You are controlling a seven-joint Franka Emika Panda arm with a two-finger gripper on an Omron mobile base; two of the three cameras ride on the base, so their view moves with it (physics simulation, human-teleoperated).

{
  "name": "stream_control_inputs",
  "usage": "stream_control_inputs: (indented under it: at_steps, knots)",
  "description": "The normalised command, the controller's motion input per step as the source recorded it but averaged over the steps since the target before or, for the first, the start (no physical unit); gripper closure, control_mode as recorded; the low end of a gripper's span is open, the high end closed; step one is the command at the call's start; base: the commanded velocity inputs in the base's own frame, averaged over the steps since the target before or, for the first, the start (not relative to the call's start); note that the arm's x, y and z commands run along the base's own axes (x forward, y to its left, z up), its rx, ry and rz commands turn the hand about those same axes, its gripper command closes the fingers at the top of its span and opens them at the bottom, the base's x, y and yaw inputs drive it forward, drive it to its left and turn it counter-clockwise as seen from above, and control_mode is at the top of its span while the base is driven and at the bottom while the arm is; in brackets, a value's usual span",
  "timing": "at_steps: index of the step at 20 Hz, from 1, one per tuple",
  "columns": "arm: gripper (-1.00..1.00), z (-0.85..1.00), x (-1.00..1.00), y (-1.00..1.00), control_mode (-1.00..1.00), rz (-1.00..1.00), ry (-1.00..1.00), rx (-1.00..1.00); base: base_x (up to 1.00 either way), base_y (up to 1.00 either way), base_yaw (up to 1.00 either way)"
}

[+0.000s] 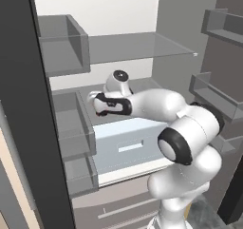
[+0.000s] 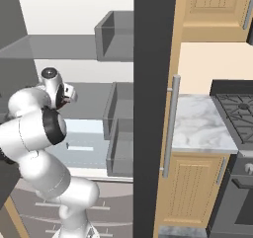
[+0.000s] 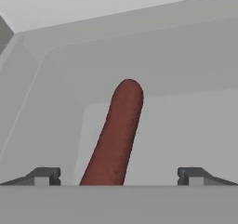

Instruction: Move the hot dog bun to the plate on the dining table and place the condiment next to that plate. Then navigate to the fridge and take the sausage and place it on the plate as well.

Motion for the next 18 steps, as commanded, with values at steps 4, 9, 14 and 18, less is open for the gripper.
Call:
stream_control_inputs:
  at_steps: [4, 9, 14, 18]
  knots:
    - [-1.00, -0.32, 0.27, 0.10, -1.00, -0.06, 0.00, 0.00, 0.00, 0.00, 0.00]
    - [-1.00, -0.32, 0.22, 0.09, -1.00, -0.08, 0.00, 0.00, 0.00, 0.00, 0.00]
    - [-1.00, -0.33, 0.29, 0.18, -1.00, -0.08, 0.03, 0.00, 0.00, 0.00, 0.00]
    - [-1.00, -0.29, 0.32, 0.23, -1.00, -0.08, 0.07, 0.00, 0.00, 0.00, 0.00]
